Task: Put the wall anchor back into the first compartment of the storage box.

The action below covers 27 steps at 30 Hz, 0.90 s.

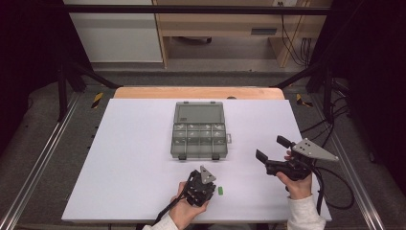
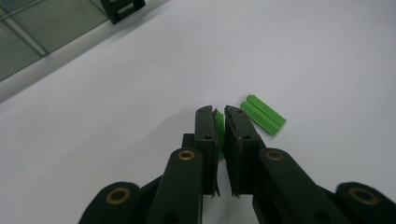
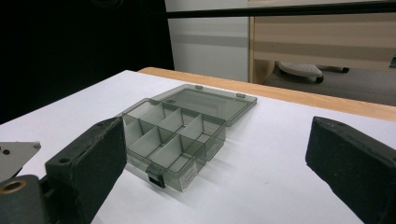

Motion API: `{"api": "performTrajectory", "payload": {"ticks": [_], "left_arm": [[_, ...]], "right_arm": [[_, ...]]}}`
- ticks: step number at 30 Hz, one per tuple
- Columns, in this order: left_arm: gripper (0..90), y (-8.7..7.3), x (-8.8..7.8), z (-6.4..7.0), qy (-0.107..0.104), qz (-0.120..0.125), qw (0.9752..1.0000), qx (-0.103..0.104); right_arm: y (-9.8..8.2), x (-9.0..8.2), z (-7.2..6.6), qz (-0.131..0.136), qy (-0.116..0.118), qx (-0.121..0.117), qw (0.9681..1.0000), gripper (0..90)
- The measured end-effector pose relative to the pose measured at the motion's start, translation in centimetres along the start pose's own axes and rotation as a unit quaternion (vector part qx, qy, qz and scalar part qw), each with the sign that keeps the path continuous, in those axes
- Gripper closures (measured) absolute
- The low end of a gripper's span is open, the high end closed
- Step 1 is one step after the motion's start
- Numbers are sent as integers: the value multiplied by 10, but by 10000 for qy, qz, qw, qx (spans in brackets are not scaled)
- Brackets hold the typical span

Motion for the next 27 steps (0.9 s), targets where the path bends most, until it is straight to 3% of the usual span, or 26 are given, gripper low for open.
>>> {"api": "performTrajectory", "payload": {"ticks": [5, 13, 27], "left_arm": [[836, 0, -1, -3, -123, -5, 9999, -11], [837, 3, -10, -9, -122, 160, 9998, 20], [838, 20, -49, -30, -136, 706, 9974, -83]], "right_arm": [[0, 0, 0, 10, 5, -3, 10000, 55], [1, -1, 1, 18, 3, -2, 10000, 54], [0, -1, 0, 0, 4, 13, 10000, 52]]}}
Point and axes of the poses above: each handheld gripper's, and its own axes: x roughly forward along the jaws, y roughly out of its top, z roughly to its right, the point moved 4 cm from there along x, roughly forward along the jaws, and after that the axes turned 5 degrees about -x, right-handed, at the moved point
